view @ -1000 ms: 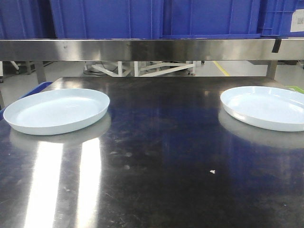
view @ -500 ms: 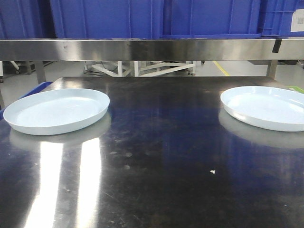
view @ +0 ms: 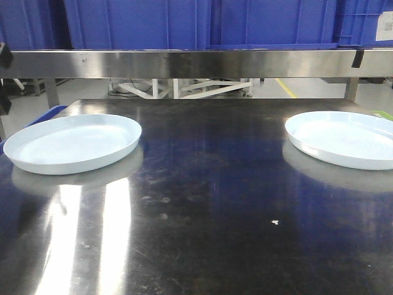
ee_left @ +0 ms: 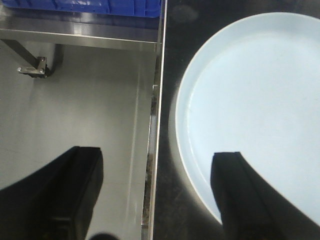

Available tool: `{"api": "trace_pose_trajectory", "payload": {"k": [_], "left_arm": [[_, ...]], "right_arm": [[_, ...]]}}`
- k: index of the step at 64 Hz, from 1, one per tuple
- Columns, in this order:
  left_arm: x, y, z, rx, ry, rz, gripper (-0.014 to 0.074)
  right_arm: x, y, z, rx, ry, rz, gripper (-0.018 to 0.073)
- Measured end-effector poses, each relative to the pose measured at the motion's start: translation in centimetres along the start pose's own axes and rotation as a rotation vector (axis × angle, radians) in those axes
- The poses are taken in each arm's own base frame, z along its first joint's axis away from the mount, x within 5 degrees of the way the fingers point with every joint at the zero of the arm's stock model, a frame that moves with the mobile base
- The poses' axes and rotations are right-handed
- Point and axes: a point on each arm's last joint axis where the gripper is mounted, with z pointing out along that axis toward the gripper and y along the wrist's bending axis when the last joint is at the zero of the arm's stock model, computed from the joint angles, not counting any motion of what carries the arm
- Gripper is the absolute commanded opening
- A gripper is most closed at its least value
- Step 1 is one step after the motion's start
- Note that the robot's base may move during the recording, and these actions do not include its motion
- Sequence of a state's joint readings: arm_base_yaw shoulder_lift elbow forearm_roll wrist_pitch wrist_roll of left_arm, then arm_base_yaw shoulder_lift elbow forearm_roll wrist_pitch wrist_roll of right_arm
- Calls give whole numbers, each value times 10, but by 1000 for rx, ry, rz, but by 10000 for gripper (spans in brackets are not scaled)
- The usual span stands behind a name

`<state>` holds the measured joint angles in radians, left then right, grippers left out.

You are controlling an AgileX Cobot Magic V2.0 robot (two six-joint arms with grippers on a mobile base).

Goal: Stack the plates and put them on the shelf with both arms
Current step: 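Lower the left gripper and pinch the rim of the white plate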

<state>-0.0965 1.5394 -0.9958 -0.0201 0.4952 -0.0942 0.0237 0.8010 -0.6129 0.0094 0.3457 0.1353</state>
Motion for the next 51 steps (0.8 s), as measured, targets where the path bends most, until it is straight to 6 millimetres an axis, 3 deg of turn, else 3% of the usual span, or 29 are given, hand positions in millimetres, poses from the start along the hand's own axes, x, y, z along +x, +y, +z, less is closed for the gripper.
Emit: {"api": "trace_pose_trajectory", "payload": {"k": [24, 51], "left_arm": [[-2, 0, 36, -5, 33, -1, 507], [-23, -2, 44, -1, 1, 0, 507]], "right_arm": [[0, 0, 0, 0, 0, 0, 526], [0, 0, 0, 0, 0, 0, 526]]}}
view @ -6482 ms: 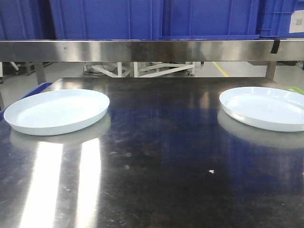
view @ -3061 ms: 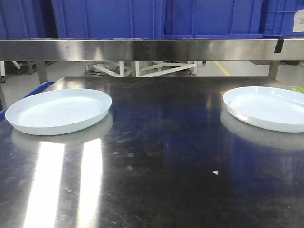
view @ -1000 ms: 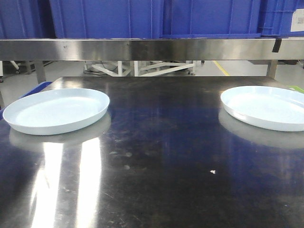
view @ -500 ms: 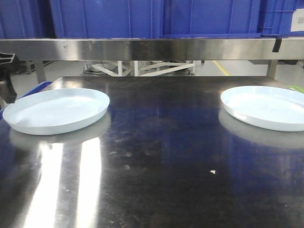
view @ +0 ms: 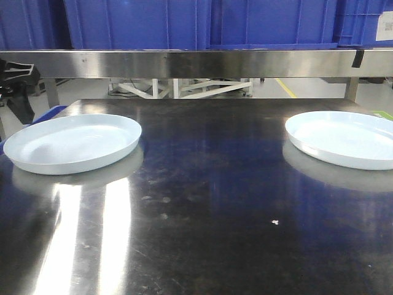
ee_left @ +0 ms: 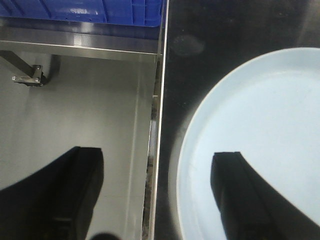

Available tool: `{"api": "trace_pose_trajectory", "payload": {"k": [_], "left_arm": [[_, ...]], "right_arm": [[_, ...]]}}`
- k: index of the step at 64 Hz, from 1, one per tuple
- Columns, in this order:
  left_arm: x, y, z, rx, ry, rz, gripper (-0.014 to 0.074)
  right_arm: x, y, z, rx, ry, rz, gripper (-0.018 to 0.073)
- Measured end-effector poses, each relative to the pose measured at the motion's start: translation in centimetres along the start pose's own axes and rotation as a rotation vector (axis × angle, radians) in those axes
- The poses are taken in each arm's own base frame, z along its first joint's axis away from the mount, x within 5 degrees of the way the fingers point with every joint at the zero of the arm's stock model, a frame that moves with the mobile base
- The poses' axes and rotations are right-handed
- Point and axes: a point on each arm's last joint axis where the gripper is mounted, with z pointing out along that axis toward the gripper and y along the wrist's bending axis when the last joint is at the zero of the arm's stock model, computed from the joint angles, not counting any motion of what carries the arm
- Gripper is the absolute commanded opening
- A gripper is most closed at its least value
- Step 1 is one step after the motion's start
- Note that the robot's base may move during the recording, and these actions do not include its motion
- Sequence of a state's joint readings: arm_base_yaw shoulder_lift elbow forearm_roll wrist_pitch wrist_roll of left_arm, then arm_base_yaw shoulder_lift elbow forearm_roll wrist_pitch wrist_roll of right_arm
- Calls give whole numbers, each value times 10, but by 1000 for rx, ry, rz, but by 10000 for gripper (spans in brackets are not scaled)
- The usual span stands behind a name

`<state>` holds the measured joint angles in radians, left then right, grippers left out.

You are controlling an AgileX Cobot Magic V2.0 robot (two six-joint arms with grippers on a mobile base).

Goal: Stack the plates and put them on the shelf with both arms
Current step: 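Lower the left gripper and pinch the rim of the white plate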

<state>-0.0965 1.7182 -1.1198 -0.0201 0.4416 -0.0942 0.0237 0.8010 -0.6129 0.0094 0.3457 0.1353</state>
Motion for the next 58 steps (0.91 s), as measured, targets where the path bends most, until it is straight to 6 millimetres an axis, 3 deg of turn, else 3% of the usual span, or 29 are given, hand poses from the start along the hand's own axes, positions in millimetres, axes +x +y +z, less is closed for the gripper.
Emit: {"api": "trace_pose_trajectory", "payload": {"k": [58], "left_arm": [[5, -1, 19, -3, 46, 3, 507]], "right_arm": [[0, 0, 0, 0, 0, 0, 526]]}}
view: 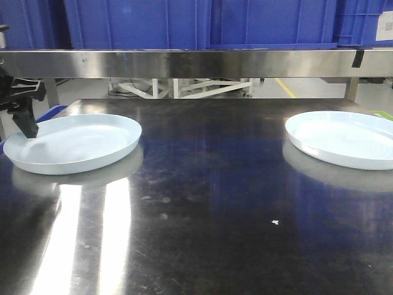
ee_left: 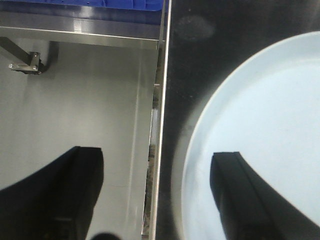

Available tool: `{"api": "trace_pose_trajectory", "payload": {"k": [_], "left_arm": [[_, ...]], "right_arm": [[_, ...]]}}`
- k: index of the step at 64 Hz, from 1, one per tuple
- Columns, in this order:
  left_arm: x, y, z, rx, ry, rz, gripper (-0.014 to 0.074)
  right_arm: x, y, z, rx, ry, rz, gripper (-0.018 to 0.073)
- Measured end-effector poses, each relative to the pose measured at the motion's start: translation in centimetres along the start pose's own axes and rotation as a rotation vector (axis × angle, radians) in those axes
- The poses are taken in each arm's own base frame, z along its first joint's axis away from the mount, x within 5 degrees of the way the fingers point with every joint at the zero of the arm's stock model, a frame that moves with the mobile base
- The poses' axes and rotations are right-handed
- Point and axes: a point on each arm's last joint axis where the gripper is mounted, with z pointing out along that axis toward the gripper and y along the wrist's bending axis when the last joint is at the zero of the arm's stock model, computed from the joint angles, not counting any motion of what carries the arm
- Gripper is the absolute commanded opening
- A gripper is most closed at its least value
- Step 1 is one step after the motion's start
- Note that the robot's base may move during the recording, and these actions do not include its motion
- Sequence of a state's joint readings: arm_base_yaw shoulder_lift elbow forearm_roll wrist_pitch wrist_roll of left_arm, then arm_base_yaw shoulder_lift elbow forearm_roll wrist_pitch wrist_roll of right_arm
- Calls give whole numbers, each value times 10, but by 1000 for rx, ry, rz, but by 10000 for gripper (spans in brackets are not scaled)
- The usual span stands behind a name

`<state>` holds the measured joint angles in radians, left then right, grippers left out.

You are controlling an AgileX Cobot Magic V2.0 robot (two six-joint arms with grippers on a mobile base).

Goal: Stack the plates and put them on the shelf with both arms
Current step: 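Lower the left gripper and pinch the rim of the white plate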

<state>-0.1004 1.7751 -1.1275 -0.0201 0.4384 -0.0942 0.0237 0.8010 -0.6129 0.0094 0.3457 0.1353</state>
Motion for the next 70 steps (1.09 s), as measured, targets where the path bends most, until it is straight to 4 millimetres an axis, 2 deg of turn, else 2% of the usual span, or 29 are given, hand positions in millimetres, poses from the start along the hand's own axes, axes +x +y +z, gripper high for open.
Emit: {"api": "trace_pose_trajectory", "payload": {"k": [55, 70], "left_arm": [[-1, 1, 0, -8, -7, 16, 507], [4, 1, 11, -12, 31, 16, 507]], "right_arm": [[0, 0, 0, 0, 0, 0, 526], [0, 0, 0, 0, 0, 0, 526]]}}
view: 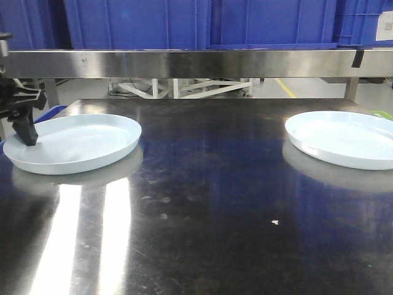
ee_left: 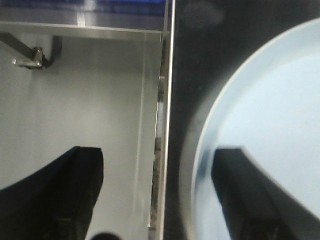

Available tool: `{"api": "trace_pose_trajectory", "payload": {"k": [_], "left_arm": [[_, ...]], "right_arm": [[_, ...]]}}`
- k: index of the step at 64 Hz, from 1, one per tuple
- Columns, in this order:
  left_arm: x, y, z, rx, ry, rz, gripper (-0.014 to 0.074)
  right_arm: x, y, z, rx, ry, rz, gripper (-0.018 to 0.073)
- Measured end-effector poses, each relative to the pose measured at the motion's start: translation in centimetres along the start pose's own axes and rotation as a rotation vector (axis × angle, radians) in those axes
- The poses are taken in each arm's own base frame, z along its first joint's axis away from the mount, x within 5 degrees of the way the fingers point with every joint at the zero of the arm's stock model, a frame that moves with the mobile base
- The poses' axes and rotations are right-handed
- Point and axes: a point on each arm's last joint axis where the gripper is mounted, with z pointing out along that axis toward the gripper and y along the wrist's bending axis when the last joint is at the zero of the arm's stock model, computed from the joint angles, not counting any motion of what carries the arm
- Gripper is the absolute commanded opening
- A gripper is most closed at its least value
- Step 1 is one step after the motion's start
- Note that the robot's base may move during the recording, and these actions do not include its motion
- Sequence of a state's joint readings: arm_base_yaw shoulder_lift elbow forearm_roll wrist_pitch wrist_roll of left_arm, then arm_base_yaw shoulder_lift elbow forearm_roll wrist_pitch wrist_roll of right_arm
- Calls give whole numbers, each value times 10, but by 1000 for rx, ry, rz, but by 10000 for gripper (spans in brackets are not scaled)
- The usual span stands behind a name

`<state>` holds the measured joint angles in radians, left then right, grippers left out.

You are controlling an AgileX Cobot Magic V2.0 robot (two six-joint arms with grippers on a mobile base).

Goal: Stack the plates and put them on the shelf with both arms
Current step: 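Lower the left gripper and pinch the rim of the white plate, then lift the plate with the left gripper and carry it toward the other plate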

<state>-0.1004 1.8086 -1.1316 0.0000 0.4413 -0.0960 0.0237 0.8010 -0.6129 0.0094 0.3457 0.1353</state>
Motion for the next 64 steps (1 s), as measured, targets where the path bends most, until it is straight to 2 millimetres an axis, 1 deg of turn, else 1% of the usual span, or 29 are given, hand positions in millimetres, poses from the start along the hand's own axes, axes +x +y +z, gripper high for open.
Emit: {"api": "trace_pose_trajectory", "payload": {"k": [7, 11, 15, 17, 18, 20, 21, 25, 30, 39, 45, 54, 59, 64], "left_arm": [[0, 0, 0, 0, 1, 0, 500], [0, 0, 0, 0, 1, 0, 442], [0, 0, 0, 0, 1, 0, 330], [0, 0, 0, 0, 1, 0, 235], [-1, 0, 0, 0, -1, 0, 173], [-1, 0, 0, 0, -1, 0, 87], [-1, 0, 0, 0, -1, 0, 62], [-1, 0, 0, 0, -1, 0, 116], [-2, 0, -1, 0, -1, 0, 87], [-8, -1, -6, 0, 3, 0, 88], [-16, -3, -16, 4, -22, 4, 88], [-31, -17, -37, 28, -82, 30, 88], [-38, -30, -46, 49, -111, 56, 88], [-42, -46, -53, 75, -131, 90, 88]], "right_arm": [[0, 0, 0, 0, 0, 0, 526], [0, 0, 0, 0, 0, 0, 526], [0, 0, 0, 0, 0, 0, 526], [0, 0, 0, 0, 0, 0, 526], [0, 0, 0, 0, 0, 0, 526], [0, 0, 0, 0, 0, 0, 526], [0, 0, 0, 0, 0, 0, 526], [0, 0, 0, 0, 0, 0, 526], [0, 0, 0, 0, 0, 0, 526], [0, 0, 0, 0, 0, 0, 526], [0, 0, 0, 0, 0, 0, 526], [0, 0, 0, 0, 0, 0, 526], [0, 0, 0, 0, 0, 0, 526], [0, 0, 0, 0, 0, 0, 526]]}}
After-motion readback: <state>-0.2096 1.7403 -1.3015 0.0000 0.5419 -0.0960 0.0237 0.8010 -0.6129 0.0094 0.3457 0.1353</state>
